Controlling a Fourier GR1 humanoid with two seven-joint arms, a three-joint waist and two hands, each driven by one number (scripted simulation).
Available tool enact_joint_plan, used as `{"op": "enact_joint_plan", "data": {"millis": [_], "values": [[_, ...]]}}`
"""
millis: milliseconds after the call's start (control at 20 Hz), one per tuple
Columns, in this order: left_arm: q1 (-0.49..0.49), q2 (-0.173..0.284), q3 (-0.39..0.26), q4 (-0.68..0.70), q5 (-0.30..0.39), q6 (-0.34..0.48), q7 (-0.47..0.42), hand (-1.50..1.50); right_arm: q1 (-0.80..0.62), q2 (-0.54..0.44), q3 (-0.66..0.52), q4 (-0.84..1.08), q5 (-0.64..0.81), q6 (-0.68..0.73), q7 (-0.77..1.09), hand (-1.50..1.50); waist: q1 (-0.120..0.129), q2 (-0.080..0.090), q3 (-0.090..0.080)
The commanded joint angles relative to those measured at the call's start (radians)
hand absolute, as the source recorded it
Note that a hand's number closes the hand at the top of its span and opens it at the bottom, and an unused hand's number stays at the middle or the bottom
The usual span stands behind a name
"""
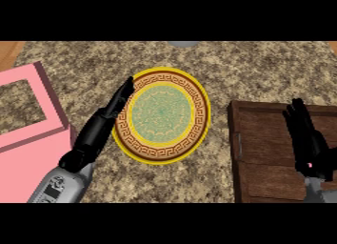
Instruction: Pick the cupcake from the tray and place it in the plate
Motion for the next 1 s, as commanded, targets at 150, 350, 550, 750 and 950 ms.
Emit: {"op": "enact_joint_plan", "data": {"millis": [150, 350, 550, 750, 950], "values": [[0.129, 0.023, 0.105, 0.113, 0.014, 0.109, 0.124, 0.00, -0.051, -0.144, 0.064, -0.134, -0.125, 0.408, 0.046, 1.50, 0.045, -0.029, -0.015], [0.167, 0.020, 0.127, 0.169, 0.034, 0.128, 0.187, 0.00, -0.179, -0.440, 0.011, -0.208, 0.258, 0.354, -0.100, 1.50, 0.044, -0.061, -0.040], [0.192, 0.040, 0.205, 0.160, 0.071, 0.178, 0.280, 0.00, 0.045, -0.399, 0.011, -0.131, 0.307, 0.397, -0.469, 1.50, -0.015, -0.031, -0.010], [0.191, 0.009, 0.177, 0.151, 0.054, 0.199, 0.286, 0.00, 0.069, -0.272, -0.012, 0.034, -0.048, 0.661, -0.489, -1.50, 0.009, -0.017, -0.006], [0.156, 0.021, 0.186, 0.170, 0.044, 0.202, 0.333, 0.00, 0.068, -0.439, 0.011, 0.112, 0.159, 0.902, -0.765, -1.50, 0.000, -0.023, -0.012]]}}
